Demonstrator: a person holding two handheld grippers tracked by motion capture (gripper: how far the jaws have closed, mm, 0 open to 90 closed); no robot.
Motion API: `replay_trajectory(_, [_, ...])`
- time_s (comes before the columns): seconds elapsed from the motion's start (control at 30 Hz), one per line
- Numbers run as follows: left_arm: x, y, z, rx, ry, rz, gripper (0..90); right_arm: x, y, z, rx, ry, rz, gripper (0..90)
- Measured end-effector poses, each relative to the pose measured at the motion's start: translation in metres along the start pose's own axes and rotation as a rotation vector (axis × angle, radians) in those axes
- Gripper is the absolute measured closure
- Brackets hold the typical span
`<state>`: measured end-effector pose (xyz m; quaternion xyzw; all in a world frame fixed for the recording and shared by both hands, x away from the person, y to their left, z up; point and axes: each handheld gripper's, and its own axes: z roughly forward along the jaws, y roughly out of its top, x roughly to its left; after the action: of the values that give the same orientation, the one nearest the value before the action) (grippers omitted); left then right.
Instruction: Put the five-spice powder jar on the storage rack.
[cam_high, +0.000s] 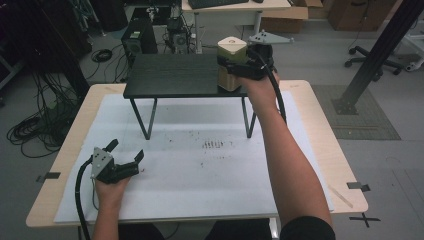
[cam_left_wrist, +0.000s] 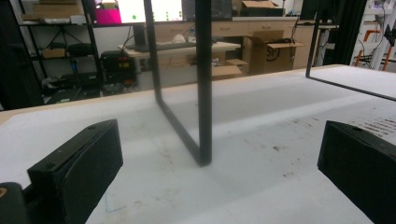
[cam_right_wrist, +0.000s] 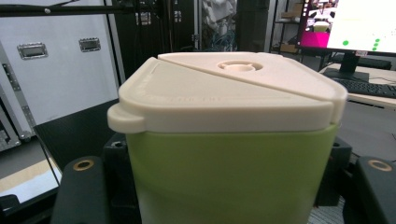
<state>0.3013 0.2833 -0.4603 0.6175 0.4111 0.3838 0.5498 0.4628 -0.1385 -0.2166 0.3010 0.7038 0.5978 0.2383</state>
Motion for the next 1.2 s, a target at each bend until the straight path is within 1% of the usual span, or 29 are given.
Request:
replay_trajectory(0.27, [0.0,0.0,-0.0003,0.001,0.001,-0.001,0.4,-0.0009,-0.0018,0.0022,0.008,-0.002,0.002,29.9])
replay_trajectory(0.63, [0.0,0.0,-0.0002,0.001,0.001,0.0,0.4,-0.0017,-0.0054,0.0018,-0.014,0.005,0.003,29.8])
replay_trajectory(1.2, [-0.0002,0.0,-0.0004,0.002,0.0,0.001,0.4,-0.0013,-0.0063,0.0012,-0.02,0.001,0.003,29.5])
